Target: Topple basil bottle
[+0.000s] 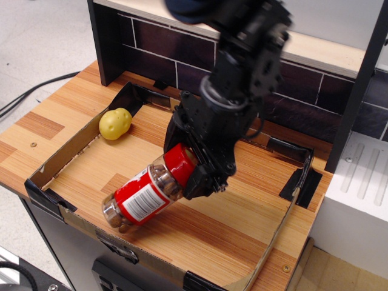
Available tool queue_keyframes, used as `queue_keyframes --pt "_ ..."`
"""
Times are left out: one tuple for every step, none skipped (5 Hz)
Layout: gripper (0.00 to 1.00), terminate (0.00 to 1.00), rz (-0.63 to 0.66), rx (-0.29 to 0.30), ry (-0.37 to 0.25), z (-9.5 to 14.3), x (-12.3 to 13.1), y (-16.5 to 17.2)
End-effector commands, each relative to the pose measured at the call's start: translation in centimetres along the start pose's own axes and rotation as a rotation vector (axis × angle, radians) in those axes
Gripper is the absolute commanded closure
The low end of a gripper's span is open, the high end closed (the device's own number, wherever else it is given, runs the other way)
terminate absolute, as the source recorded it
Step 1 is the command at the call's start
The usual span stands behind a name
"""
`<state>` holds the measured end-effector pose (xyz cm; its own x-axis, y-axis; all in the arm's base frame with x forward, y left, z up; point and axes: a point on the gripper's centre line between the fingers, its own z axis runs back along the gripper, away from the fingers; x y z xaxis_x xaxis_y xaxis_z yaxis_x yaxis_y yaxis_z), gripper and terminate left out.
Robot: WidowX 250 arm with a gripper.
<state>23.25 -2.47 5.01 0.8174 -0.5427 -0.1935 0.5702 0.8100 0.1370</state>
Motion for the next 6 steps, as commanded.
queue_keyframes --pt "1.0 0.0 -0.007 -0.171 -0.296 1.5 1.7 -0.2" --pt "1.0 0.0 0.01 -0.173 -0.345 0.8 3.0 -0.4" --pt "1.0 0.0 0.066 -0.144 -0.361 0.0 4.1 -0.9" --pt "1.0 0.0 0.15 -0.122 -0.378 -0.5 5.1 -1.2" --pt "0.0 0.0 0.23 -0.101 -0.362 -0.2 5.1 -1.0" --pt "0.0 0.0 0.268 -0.105 -0.315 0.9 5.1 -0.7"
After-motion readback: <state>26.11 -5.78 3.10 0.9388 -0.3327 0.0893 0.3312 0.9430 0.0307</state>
